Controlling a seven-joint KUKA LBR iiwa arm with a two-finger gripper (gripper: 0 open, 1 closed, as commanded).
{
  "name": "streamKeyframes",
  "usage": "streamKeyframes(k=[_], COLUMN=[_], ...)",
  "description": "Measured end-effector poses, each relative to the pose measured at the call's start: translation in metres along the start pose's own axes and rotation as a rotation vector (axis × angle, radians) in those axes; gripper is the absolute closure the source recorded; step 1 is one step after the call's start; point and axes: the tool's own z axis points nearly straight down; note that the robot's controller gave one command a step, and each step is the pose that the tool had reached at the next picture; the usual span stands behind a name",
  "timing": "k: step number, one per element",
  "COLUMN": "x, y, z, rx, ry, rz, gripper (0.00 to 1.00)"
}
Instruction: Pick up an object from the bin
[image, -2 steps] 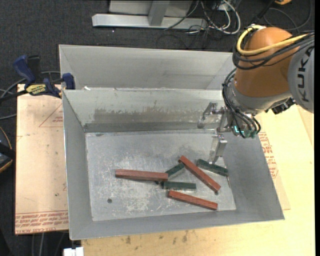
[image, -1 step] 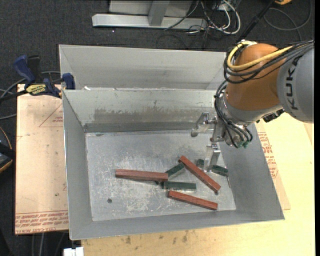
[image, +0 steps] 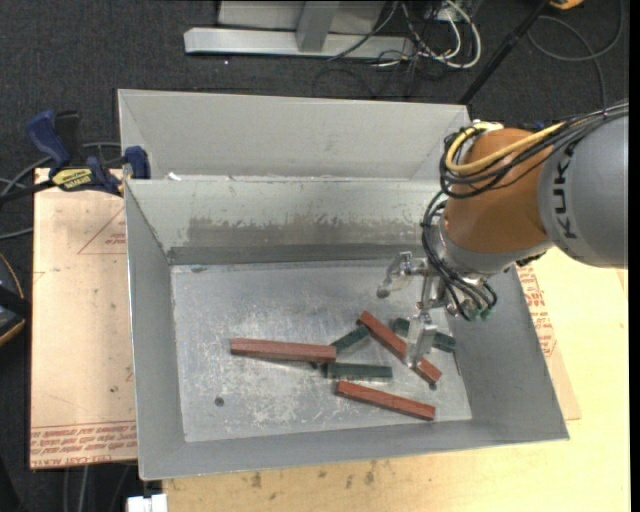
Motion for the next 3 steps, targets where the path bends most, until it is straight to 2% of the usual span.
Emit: streamKeyframes(k=[1, 2, 3], x=[0.036, 0.036, 0.027], y=[-0.040, -0.040, -0.042], z=[0.066, 0.066, -0.114], rx=[0.004, 0.004, 0.004], ry=[-0.016, -0.015, -0.006], rz=[0.076, 0.076, -0.005], gripper=[1.00, 1.00, 1.00])
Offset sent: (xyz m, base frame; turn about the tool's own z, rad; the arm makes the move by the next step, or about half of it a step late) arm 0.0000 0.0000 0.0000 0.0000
